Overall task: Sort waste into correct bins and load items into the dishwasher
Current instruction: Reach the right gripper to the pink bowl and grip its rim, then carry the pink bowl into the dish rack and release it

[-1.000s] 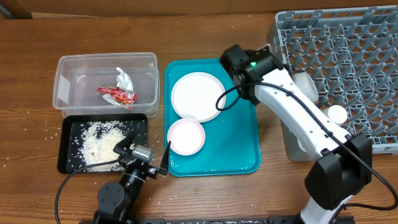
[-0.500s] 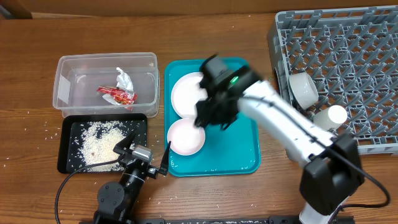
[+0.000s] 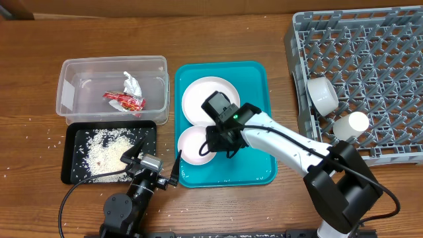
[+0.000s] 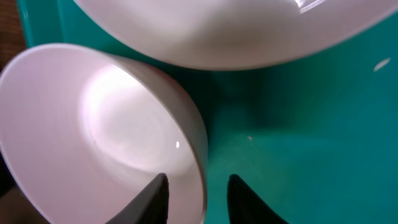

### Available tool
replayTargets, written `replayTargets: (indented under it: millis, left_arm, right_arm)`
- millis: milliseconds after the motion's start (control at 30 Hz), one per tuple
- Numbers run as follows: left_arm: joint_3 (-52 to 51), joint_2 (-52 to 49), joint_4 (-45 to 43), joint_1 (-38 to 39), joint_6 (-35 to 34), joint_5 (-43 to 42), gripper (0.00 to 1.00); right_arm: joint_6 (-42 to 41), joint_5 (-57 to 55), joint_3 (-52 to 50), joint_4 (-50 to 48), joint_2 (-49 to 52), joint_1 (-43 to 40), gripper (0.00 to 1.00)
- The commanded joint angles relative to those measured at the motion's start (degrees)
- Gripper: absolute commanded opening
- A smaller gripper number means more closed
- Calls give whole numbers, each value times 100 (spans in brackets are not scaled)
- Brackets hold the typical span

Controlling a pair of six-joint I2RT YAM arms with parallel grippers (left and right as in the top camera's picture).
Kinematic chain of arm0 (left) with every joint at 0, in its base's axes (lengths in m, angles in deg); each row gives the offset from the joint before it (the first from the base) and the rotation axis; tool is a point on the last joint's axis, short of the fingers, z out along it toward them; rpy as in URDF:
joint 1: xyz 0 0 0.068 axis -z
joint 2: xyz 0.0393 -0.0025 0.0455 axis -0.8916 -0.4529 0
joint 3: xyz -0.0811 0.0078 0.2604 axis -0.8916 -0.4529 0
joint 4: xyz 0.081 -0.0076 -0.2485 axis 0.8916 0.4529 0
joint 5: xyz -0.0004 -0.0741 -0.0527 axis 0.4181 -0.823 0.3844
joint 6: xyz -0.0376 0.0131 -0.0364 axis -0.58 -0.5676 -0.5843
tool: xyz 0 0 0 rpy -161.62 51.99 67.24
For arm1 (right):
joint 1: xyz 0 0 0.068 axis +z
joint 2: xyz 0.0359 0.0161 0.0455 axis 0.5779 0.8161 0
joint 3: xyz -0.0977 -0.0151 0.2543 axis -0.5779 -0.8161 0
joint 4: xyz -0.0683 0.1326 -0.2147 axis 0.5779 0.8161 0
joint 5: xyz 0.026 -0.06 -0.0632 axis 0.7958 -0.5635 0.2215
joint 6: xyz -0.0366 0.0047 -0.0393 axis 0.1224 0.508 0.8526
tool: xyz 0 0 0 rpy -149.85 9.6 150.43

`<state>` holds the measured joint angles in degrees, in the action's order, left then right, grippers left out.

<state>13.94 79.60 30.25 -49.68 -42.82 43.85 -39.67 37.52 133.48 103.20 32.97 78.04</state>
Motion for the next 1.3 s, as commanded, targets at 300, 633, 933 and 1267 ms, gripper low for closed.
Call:
replayTargets:
  millis: [300,633,933,1267]
  left_arm:
    - [-28,59,-2,-35,9,-4,100]
    - [-28,59,-2,-35,9,-4,100]
    - [-28,59,-2,-35,9,-4,100]
    - [-28,59,-2,-35,9,-4,100]
  right_arm:
    - [35,-1191,713,1281,-424,-201,4]
    - [2186,-6900,2253,1480,-1088,-599,4]
    - [2876,-6955,2243,208,-750,-2494,4]
    - [2986,-6953,2243,-363,-153,-3427,4]
